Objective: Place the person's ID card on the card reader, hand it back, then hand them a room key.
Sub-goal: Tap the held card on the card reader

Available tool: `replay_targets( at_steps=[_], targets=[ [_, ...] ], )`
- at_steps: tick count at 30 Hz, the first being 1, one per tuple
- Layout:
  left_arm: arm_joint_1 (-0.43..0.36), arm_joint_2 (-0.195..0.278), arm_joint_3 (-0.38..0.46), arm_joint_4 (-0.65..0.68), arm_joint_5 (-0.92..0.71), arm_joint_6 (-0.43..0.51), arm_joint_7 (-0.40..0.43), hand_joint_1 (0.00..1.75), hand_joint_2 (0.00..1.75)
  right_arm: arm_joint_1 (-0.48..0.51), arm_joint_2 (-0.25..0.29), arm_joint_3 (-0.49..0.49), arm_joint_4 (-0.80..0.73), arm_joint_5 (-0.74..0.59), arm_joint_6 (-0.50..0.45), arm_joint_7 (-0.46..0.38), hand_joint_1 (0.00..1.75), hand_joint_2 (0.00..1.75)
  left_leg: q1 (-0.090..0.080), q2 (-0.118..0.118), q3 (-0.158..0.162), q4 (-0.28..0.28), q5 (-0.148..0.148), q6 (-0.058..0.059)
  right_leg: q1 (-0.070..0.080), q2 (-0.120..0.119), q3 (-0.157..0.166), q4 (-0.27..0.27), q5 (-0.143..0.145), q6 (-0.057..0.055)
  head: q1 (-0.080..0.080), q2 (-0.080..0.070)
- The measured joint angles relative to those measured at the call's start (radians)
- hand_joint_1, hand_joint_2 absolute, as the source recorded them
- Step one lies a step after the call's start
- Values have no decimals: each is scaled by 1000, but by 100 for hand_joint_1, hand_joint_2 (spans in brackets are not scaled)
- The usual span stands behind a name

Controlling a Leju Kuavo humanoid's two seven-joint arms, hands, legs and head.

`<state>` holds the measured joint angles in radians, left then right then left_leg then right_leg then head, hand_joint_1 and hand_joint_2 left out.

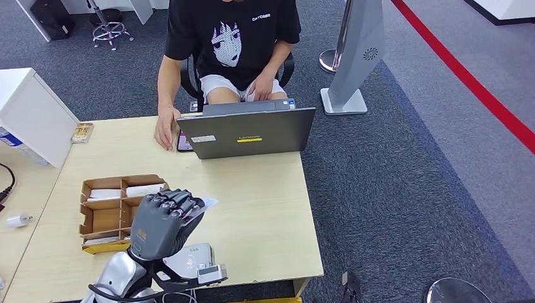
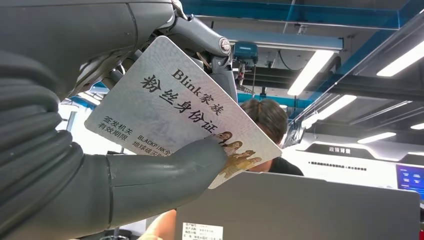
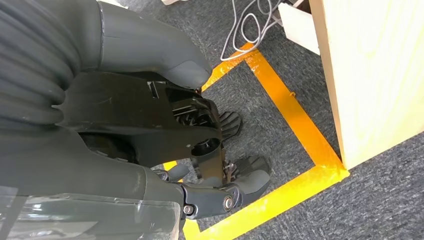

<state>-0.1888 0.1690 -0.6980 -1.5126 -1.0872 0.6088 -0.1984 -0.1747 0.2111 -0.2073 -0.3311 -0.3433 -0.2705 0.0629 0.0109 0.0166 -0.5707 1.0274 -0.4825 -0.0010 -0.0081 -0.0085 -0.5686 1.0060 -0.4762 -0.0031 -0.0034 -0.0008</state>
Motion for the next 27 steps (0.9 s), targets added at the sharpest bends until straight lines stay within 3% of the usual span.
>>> replay_targets(
  at_steps=[14,22,24,27],
  targets=[
    [9,-3,-4,5,10,-40,-9,175,175,-1,-2,-7,7,3,2,3,0,175,0,0,0,0,0,0,0,0,0,0,0,0,0,0],
    [58,8,-11,112,-70,-72,17,175,175,-4,-5,-15,15,3,-16,1,0,175,0,0,0,0,0,0,0,0,0,0,0,0,0,0],
    [78,30,-14,117,-52,-129,7,175,175,-6,-16,-34,19,-49,-12,-58,0,175,0,0,0,0,0,0,0,0,0,0,0,0,0,0],
    [89,84,-28,118,6,-294,-71,175,175,-30,-74,-126,36,-196,26,-257,0,175,-1,0,-1,0,0,0,-1,-1,-1,0,0,0,-2,0]
  ],
)
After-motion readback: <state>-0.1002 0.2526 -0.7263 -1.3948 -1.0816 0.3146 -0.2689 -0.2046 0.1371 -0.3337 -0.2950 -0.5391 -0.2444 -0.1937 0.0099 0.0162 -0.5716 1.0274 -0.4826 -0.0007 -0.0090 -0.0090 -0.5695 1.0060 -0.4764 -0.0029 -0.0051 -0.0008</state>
